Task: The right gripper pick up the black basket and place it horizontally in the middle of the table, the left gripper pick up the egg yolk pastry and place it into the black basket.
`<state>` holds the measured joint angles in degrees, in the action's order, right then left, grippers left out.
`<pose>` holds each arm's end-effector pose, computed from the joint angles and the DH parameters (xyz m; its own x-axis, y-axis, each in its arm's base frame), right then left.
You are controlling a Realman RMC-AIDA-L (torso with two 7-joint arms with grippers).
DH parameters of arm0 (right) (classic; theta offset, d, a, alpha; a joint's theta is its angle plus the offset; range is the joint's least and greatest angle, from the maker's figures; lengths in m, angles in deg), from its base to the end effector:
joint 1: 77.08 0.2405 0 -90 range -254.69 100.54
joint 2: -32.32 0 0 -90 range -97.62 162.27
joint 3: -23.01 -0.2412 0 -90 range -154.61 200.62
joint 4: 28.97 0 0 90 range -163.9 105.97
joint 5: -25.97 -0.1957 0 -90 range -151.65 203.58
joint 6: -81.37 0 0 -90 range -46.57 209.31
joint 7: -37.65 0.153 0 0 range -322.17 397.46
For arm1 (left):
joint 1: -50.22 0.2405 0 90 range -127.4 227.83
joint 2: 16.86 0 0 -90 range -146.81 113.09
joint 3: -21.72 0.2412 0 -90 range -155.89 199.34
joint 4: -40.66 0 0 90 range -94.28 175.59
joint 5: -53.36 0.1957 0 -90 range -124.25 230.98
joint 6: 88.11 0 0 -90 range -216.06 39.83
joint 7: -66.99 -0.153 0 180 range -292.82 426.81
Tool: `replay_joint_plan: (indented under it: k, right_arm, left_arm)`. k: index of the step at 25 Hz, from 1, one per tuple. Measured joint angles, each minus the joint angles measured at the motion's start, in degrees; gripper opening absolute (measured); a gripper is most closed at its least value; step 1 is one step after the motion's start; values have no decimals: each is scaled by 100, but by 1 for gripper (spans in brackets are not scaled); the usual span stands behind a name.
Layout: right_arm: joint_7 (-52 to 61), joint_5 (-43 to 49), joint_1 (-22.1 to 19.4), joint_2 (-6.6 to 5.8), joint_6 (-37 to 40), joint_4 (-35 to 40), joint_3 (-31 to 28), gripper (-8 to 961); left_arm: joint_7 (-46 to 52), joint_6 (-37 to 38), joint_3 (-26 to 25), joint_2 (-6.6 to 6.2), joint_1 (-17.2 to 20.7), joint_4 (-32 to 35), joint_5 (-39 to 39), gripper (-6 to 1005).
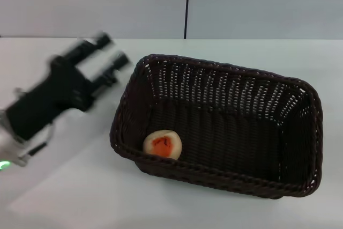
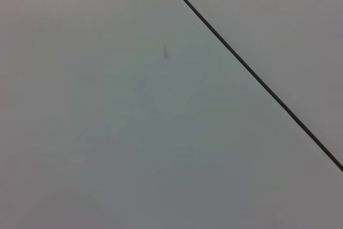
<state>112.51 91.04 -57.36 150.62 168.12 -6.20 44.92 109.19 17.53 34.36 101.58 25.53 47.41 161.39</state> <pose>0.3089 0.3021 0.1162 0.0882 0.1372 -0.9866 -0.9088 -0.3943 -0.1361 -0.2402 0.2543 -0.0002 0.4384 -0.0349 0.8981 0.4888 -0.8293 -0.2708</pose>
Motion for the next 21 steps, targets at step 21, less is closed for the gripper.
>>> replay_joint_plan:
  k: [21]
  right_arm:
    - [-66,-21,-272,27,163,0,-535,387]
  left_arm:
    - [1,817,-4157,-26,1189,-225,-1,435]
